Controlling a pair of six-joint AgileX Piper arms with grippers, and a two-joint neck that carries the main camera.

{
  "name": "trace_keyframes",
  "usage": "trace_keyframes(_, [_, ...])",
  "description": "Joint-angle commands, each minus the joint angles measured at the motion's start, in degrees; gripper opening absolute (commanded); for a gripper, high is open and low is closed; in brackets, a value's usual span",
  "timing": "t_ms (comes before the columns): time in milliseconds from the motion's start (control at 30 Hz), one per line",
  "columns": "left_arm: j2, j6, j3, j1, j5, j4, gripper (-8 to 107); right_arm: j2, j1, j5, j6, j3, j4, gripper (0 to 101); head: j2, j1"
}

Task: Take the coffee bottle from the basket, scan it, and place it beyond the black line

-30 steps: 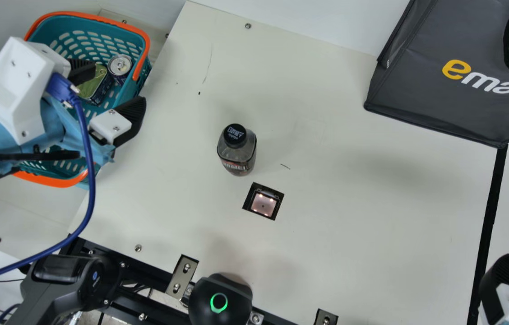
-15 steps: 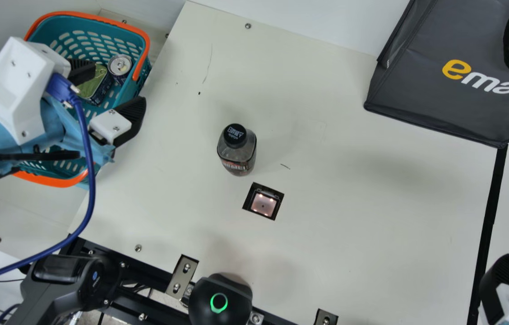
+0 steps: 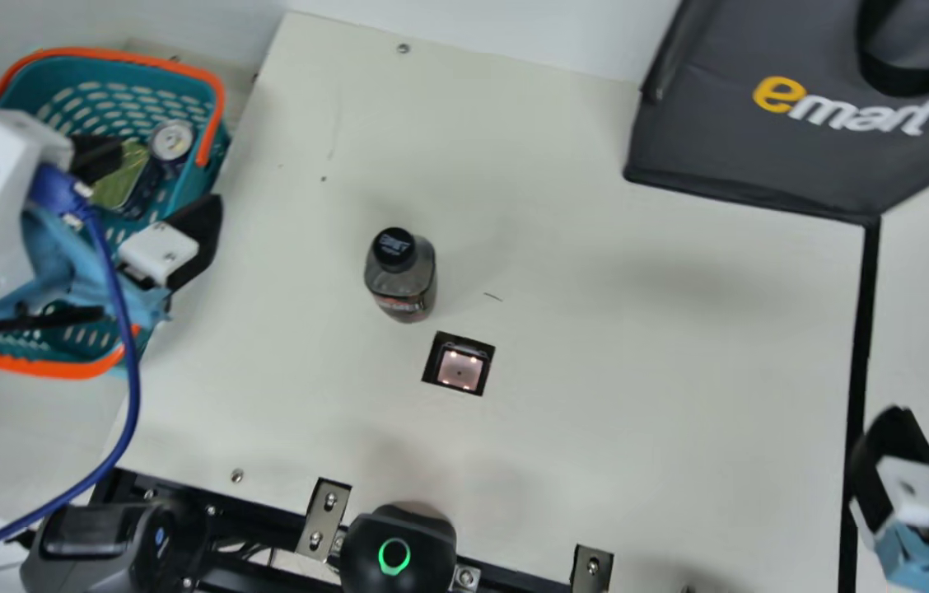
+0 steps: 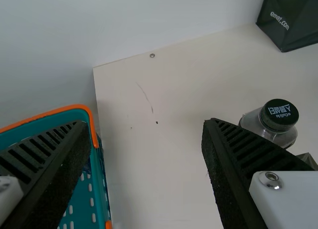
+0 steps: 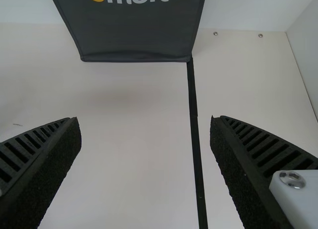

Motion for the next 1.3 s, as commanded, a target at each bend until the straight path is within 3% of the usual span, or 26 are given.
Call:
trace_keyframes(0, [0.0, 0.0, 0.0, 0.0, 0.0, 0.0, 90, 0.0, 0.0, 0.0, 0.0, 0.0, 0.0, 91, -5.15, -1.57])
trace_keyframes(133, [0.0, 0.0, 0.0, 0.0, 0.0, 0.0, 90, 0.0, 0.0, 0.0, 0.0, 0.0, 0.0, 91, -10.46, -1.57])
trace_keyframes(800, [0.0, 0.0, 0.0, 0.0, 0.0, 0.0, 90, 0.0, 0.0, 0.0, 0.0, 0.0, 0.0, 91, -10.46, -1.57])
trace_keyframes(1267, [0.17, -6.57, -0.09, -7.02, -0.52, 5.05, 90, 0.0, 0.0, 0.0, 0.0, 0.0, 0.0, 91, -10.46, -1.57])
